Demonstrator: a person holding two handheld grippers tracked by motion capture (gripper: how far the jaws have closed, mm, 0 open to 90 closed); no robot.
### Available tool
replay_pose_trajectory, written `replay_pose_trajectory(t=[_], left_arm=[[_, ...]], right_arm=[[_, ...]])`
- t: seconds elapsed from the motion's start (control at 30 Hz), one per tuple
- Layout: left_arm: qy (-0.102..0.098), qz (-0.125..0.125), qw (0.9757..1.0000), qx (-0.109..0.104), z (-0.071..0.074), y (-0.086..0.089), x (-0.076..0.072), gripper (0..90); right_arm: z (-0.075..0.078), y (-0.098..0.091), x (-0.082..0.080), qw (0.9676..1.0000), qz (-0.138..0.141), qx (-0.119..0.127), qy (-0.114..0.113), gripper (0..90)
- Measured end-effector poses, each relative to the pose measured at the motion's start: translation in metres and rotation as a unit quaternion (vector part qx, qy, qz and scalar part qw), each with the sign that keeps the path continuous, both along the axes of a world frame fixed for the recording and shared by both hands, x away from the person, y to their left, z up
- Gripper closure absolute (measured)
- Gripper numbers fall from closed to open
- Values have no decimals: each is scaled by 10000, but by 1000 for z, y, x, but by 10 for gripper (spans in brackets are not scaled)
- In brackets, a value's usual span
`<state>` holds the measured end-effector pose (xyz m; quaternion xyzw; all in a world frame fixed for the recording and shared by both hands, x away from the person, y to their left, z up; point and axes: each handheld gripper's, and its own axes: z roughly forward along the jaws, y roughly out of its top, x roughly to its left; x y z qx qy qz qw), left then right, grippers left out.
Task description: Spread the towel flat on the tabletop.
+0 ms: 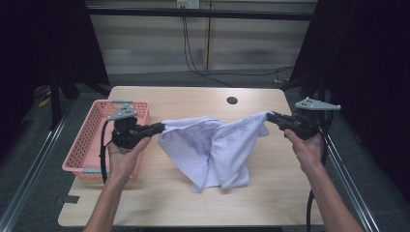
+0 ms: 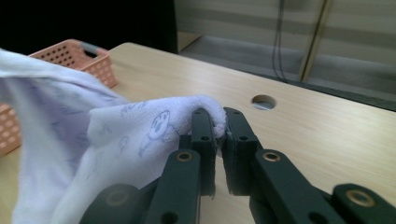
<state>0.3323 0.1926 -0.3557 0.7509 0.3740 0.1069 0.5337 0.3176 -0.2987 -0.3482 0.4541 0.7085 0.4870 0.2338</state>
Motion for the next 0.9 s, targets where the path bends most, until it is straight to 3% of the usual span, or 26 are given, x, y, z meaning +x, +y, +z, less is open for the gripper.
replay_pose_trajectory(t=[0.13, 0.2, 0.3, 0.33, 0.4, 0.47, 0.53, 0.63, 0.73, 0.8, 0.9], left_arm=[[-62, 278, 9995, -154, 12, 26, -3, 888], [-100, 403, 9991, -20, 14, 31, -5, 887], [166, 275, 9995, 30, 3, 29, -1, 884], [201, 278, 9994, 90, -4, 25, 1, 882], [398, 242, 9989, 16, -19, 18, 8, 857], [543, 176, 9982, 175, -31, 9, 15, 822], [560, 156, 9980, 250, -35, 3, 18, 695], [522, 170, 9983, 170, -37, 2, 16, 622], [558, -171, 9976, 365, -45, -9, 7, 599], [621, -551, 9954, 471, -55, -19, -1, 599], [813, -808, 9910, 686, -75, -30, -8, 600]], right_arm=[[14, -23, 0, 9994, -341, 9, -106, 839], [25, -40, -1, 9980, -575, 77, -242, 840], [29, -57, 2, 9973, -698, 100, -222, 832], [25, -59, 4, 9977, -663, 55, -144, 815], [11, -57, 7, 9981, -575, -202, -33, 775], [-9, -52, 11, 9979, -535, -300, 199, 692], [-24, -49, 12, 9976, -525, -355, 281, 620], [-38, -43, 7, 9980, -414, -252, 396, 567], [-50, -31, -4, 9986, -185, -232, 444, 541], [-59, -21, -13, 9986, 13, -141, 504, 527], [-71, -4, -28, 9979, 287, -140, 571, 491]])
